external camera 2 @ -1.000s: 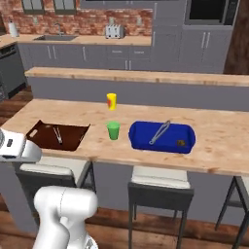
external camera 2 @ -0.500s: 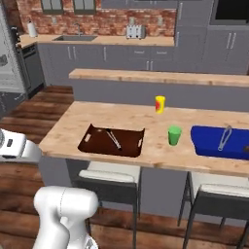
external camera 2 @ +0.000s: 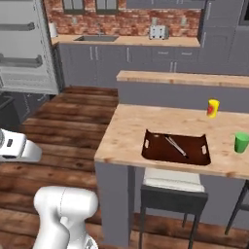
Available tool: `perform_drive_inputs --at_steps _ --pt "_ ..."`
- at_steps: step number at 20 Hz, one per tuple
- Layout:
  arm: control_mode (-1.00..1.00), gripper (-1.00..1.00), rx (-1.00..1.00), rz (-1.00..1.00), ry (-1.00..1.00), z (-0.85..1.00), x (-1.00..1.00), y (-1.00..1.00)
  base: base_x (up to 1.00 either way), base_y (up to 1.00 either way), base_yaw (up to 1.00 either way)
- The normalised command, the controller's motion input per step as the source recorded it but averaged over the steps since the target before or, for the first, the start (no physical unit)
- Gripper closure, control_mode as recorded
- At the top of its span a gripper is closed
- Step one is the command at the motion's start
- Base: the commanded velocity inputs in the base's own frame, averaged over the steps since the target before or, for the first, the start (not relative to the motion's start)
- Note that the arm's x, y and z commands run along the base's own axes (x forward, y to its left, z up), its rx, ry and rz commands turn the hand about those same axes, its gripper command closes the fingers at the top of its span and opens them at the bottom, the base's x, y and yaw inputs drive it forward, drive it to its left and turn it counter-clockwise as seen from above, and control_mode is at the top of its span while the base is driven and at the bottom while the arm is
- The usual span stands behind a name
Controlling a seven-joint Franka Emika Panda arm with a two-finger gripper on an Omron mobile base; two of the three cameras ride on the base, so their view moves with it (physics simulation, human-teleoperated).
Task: Gather the corn and avocado from the fridge and place them on a tray on the dining counter. Then gather the steak and chicken drumstick from the fridge and place them on the other tray.
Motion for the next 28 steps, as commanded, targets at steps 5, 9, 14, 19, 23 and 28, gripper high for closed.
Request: perform_drive_inputs --at_steps 5,9,14,19,23,28 --pt "1.00 -1.00 0.00 0.00 0.00 0.00 0.00 0.00 0.14 1.00 0.08" --pt "1.00 -1.00 0.00 0.00 0.00 0.00 0.00 0.00 0.44 1.00 0.17" --pt "1.00 -1.00 0.00 0.00 0.00 0.00 0.00 0.00 0.61 0.83 0.31" --pt "1.00 -1.00 0.00 0.00 0.00 0.00 0.00 0.00 0.81 0.47 0.38" --pt "1.00 -1.00 0.00 0.00 0.00 0.00 0.00 0.00 0.86 0.17 0.37" --pt "1.00 -1.00 0.00 0.00 0.00 0.00 0.00 0.00 0.79 0.00 0.31"
